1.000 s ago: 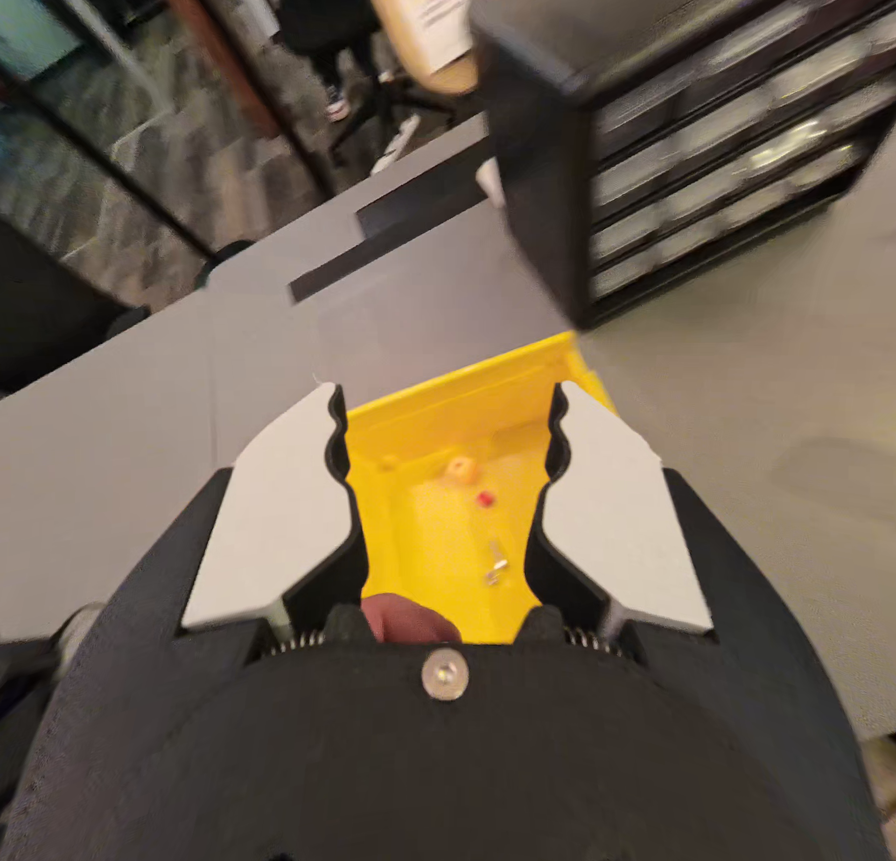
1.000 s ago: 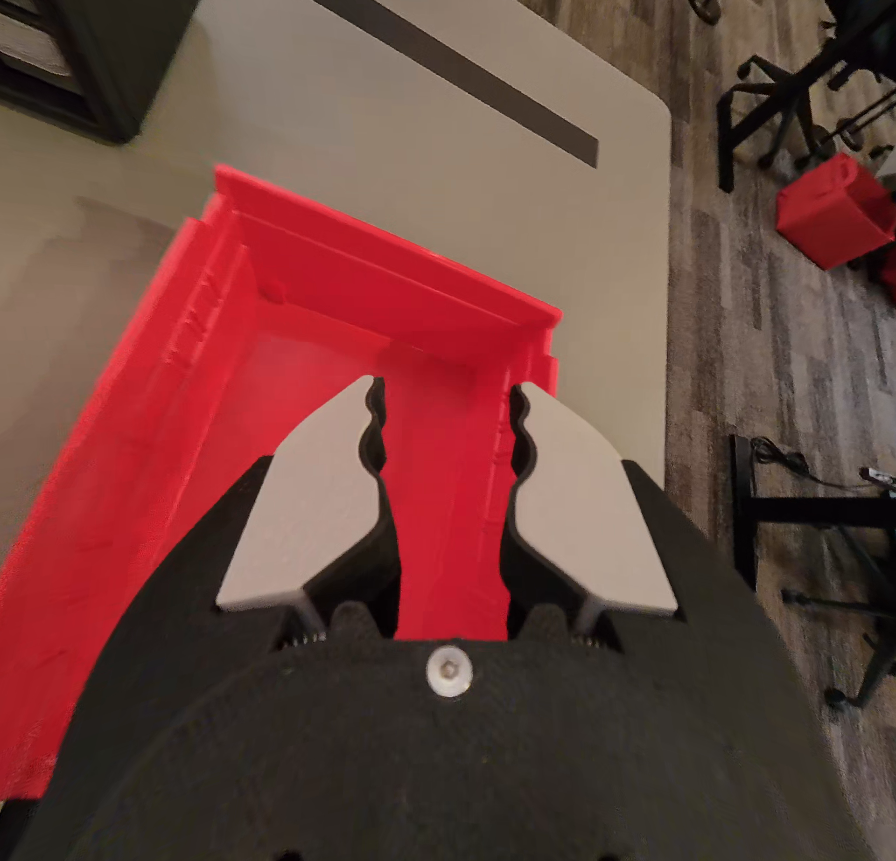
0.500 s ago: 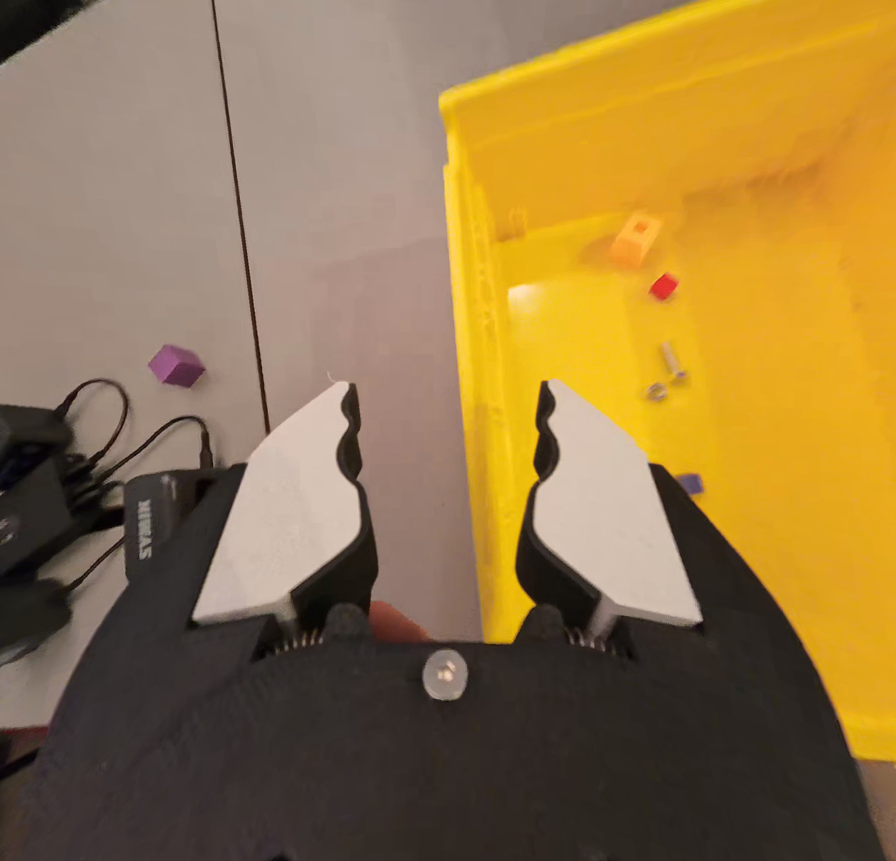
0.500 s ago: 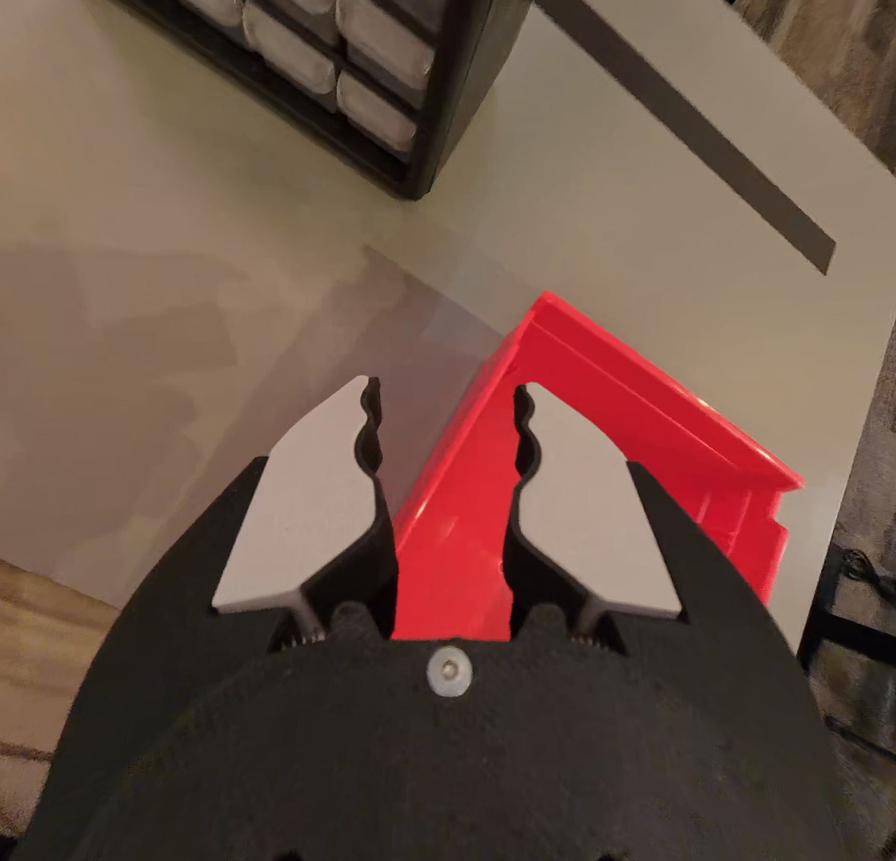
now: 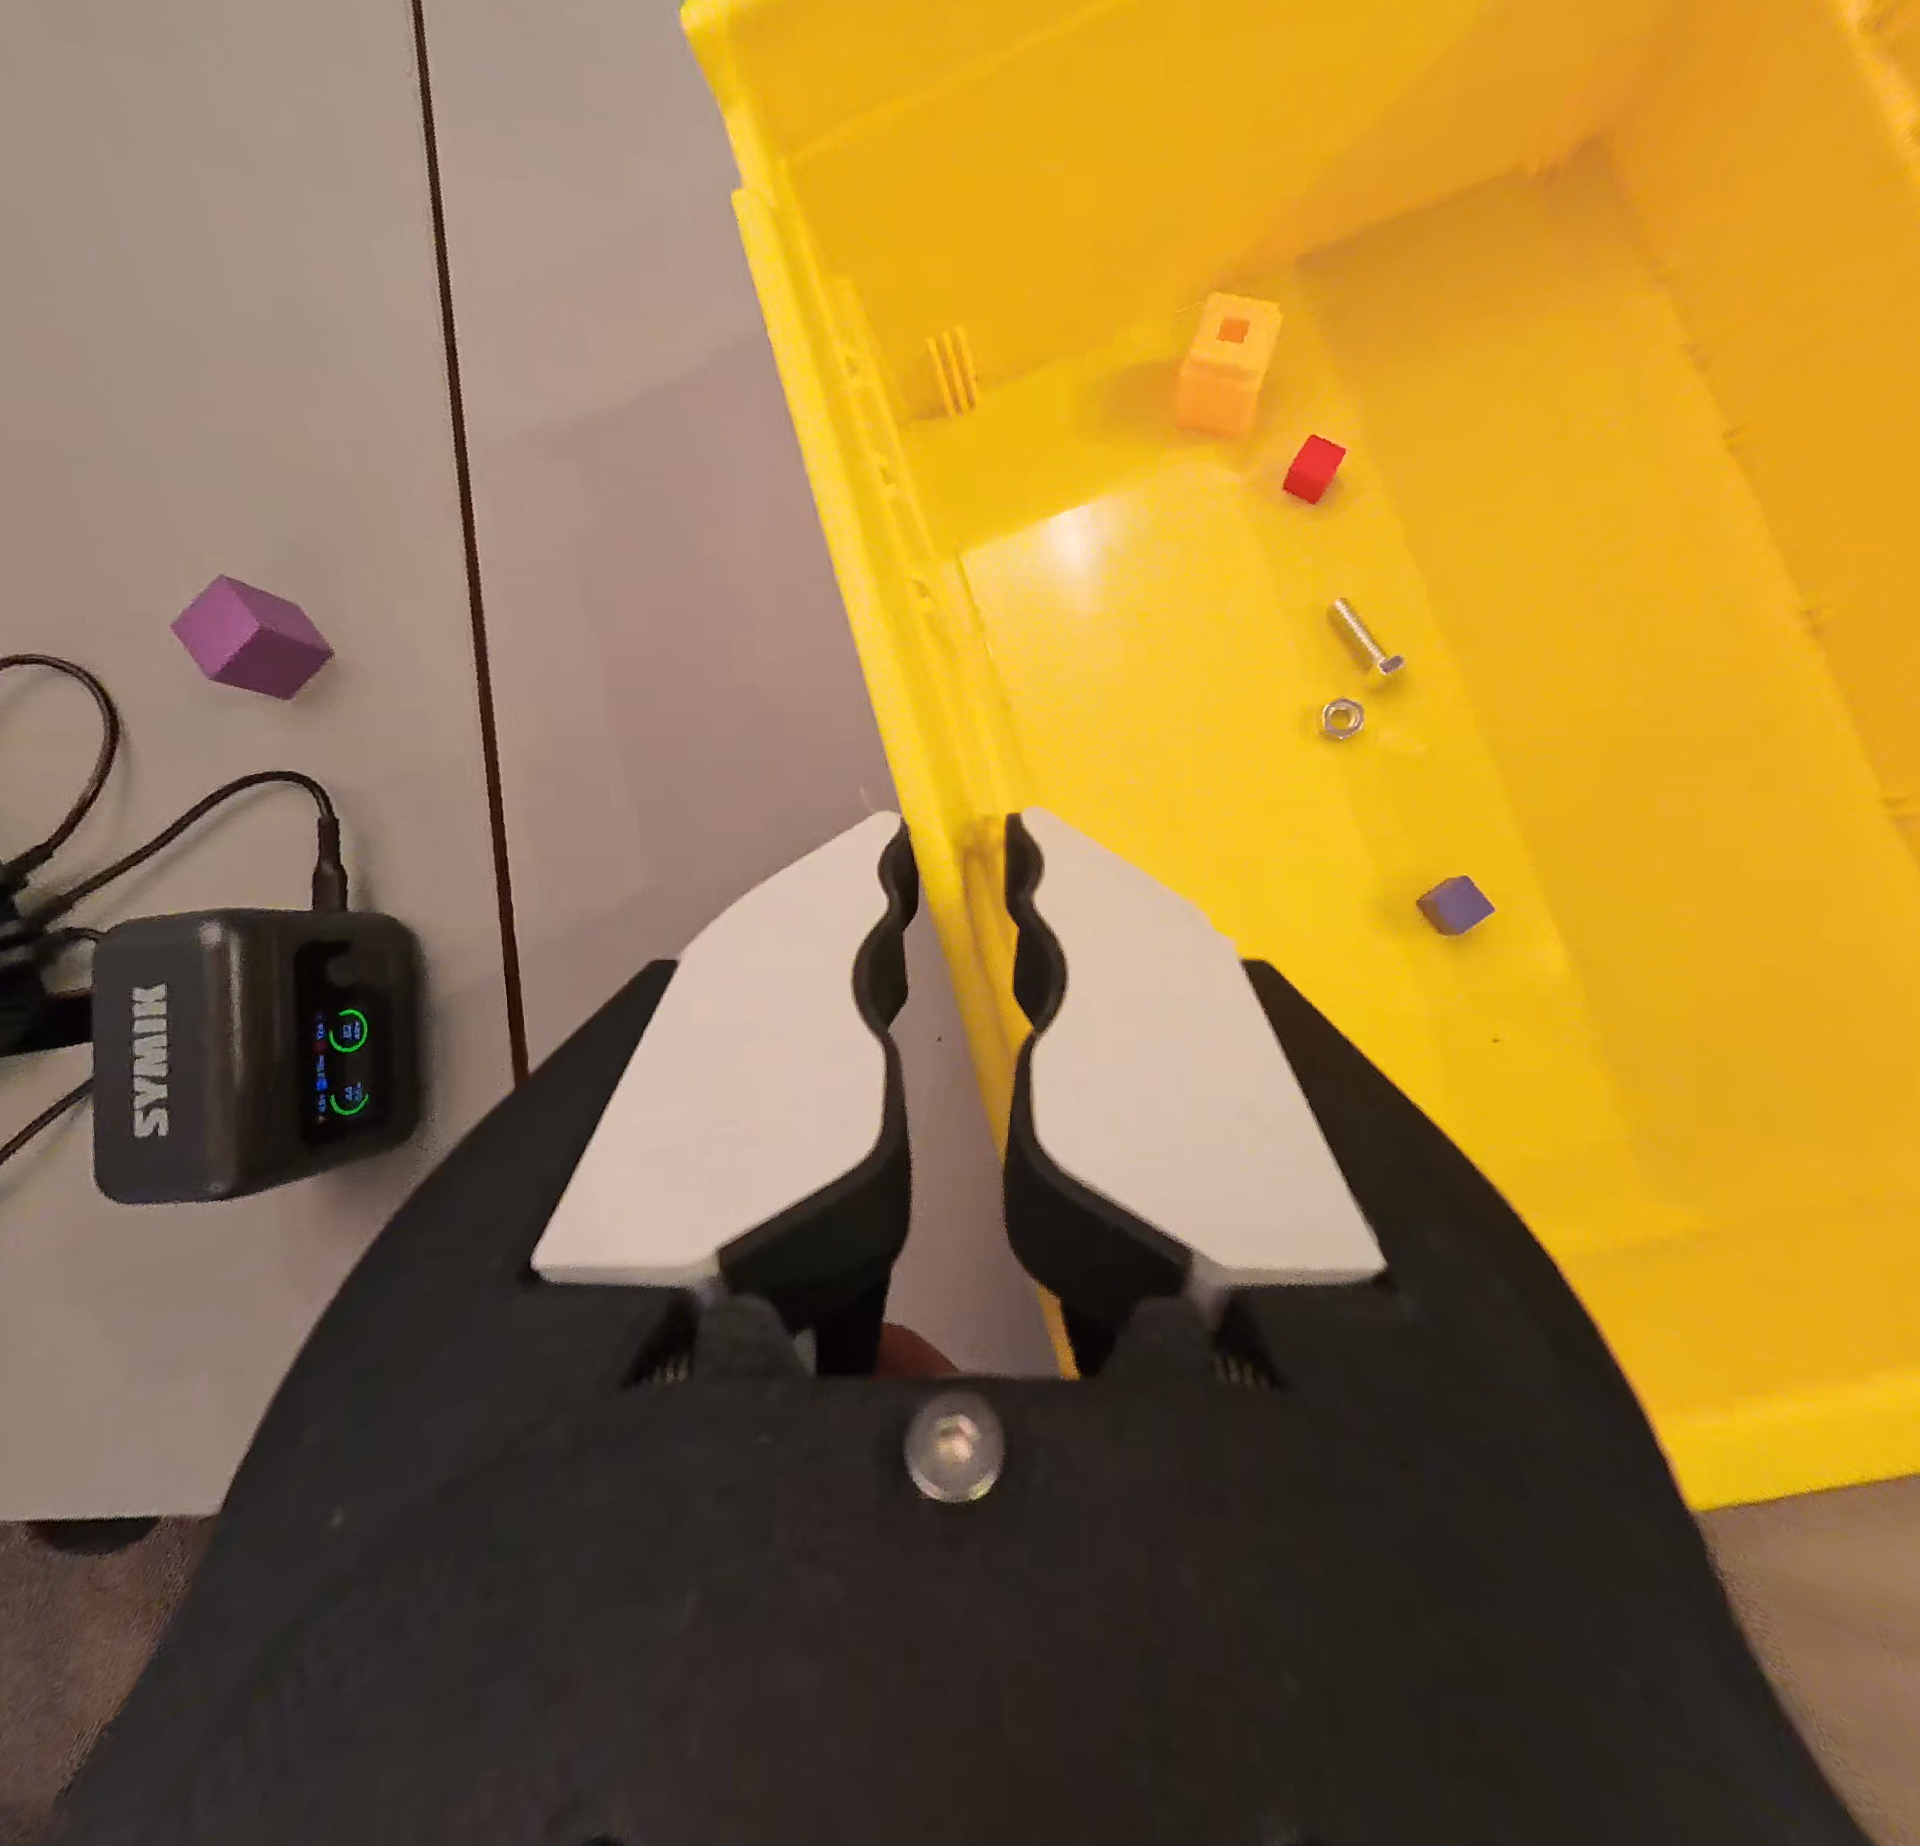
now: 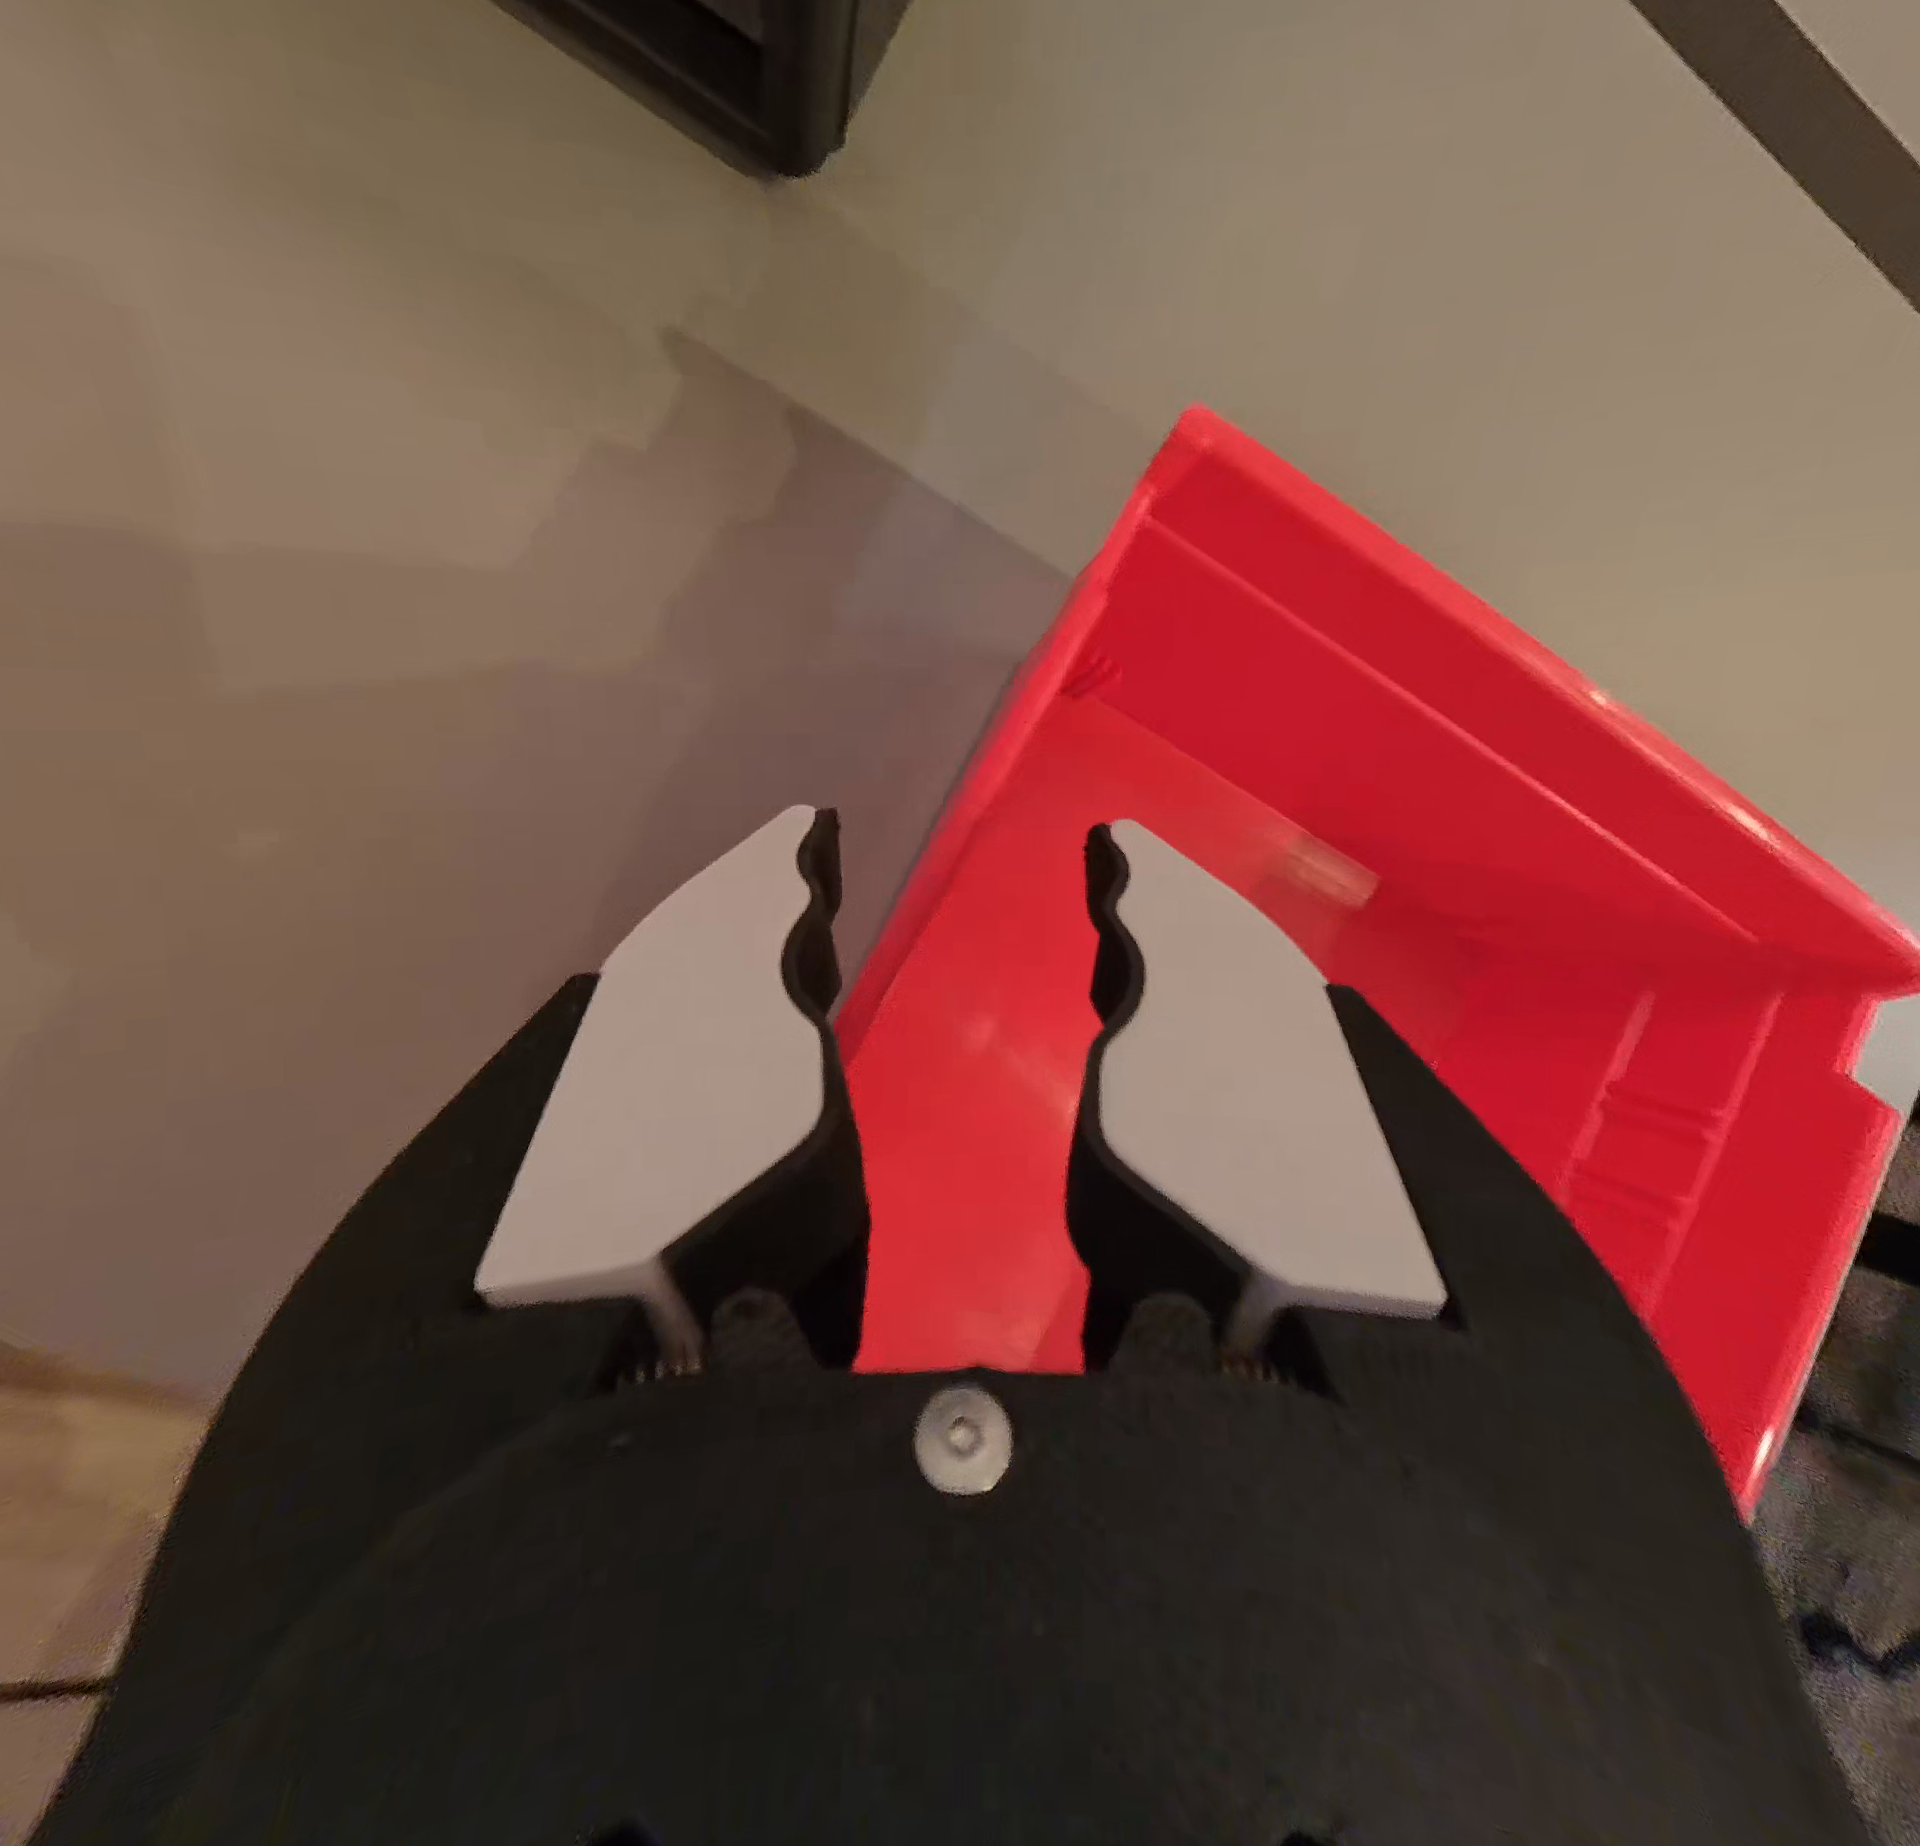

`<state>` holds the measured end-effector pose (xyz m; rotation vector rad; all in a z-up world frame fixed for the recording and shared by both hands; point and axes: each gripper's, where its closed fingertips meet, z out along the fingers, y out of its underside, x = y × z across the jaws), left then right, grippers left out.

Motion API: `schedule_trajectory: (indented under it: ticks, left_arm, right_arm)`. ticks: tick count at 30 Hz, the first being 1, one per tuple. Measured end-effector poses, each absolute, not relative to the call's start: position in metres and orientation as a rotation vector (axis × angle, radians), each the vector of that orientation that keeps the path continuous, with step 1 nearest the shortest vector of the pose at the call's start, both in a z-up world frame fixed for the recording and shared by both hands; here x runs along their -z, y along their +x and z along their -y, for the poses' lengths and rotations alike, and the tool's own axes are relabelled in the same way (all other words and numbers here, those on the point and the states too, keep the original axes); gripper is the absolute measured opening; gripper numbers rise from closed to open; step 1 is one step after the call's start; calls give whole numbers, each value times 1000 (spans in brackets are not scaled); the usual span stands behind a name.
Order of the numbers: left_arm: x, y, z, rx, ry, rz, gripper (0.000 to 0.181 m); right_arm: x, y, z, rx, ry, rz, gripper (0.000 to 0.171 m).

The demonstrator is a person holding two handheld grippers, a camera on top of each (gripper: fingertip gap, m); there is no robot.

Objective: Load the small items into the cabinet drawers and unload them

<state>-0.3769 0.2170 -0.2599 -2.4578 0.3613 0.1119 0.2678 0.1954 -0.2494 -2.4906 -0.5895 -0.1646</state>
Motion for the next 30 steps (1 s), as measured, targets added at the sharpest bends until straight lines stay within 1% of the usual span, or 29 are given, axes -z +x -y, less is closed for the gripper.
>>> schedule_trajectory:
  ticks: [1, 6, 10, 13, 15, 16, 19, 25, 30]
  left_arm:
    - [260, -377, -217, -96, -2454, -351, 14]
    - [260, -376, -215, -40, -2439, -378, 12]
    - [260, -375, -214, -29, -2434, -407, 12]
    - [259, -375, -214, -32, -2420, -428, 15]
    - [253, -373, -216, -17, -2390, -418, 31]
    - [246, -371, -219, 1, -2356, -409, 36]
    - [215, -361, -229, 39, -2217, -388, 42]
    - [154, -316, -240, 49, -1970, -459, 43]
    - [95, -220, -257, 88, -1788, -687, 47]
  right_arm:
    - [252, 272, -195, 176, -2503, 570, 42]
    - [254, 272, -198, 120, -2492, 511, 32]
    - [254, 272, -198, 129, -2482, 526, 18]
    - [253, 272, -198, 145, -2471, 538, 33]
    - [245, 268, -201, 139, -2426, 561, 43]
    - [240, 265, -202, 122, -2404, 561, 45]
    - [222, 253, -207, 132, -2320, 574, 52]
    - [198, 203, -217, 240, -2094, 773, 46]
    - [195, 148, -225, 253, -1981, 936, 48]
